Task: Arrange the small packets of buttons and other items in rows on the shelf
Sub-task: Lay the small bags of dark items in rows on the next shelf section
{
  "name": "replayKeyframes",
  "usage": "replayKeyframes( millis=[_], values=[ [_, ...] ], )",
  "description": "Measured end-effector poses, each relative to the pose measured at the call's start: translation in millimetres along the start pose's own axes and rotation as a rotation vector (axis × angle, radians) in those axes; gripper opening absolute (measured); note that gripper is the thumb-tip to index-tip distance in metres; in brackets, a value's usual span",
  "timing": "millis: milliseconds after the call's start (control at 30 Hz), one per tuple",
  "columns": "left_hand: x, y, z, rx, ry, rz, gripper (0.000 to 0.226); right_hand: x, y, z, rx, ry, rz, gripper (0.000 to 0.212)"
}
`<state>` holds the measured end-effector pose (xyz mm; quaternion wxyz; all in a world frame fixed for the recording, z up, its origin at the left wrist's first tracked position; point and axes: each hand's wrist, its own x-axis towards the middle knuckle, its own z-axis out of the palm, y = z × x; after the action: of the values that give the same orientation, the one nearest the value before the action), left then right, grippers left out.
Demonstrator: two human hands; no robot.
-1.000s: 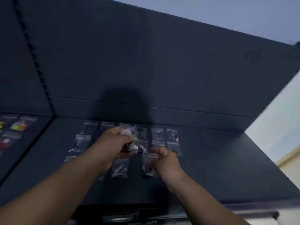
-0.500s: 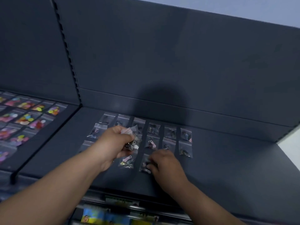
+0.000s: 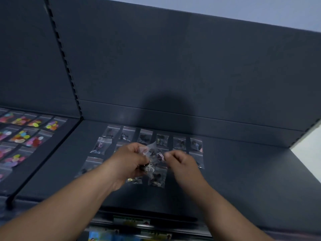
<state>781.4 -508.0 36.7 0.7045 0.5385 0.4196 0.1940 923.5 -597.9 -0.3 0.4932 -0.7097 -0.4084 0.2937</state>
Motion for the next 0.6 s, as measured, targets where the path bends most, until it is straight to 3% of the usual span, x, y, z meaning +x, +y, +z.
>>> replayKeyframes(
  millis=[100, 300, 467, 600],
  values=[
    [1.1, -0.6, 5.3, 0.065, -0.083, 0.012, 0.021, -2.4, -13.3, -7.6, 0.34, -0.105, 0.207, 0.013],
    [1.4, -2.4, 23.5, 0.169, -0.181, -0.004, 0.022, -11.6, -12.2, -21.9, 0.325, -0.103, 0.18, 0.008],
    [7.7, -6.5, 29.1, 0.226, -0.146, -0.023, 0.026, -16.3, 0.1, -38.5, 0.376, 0.004, 0.265, 0.025],
    [12.0, -8.9, 26.1, 0.243, -0.093, -0.023, 0.024, -18.8, 11.3, -46.7, 0.385, 0.158, 0.397, 0.021]
  ],
)
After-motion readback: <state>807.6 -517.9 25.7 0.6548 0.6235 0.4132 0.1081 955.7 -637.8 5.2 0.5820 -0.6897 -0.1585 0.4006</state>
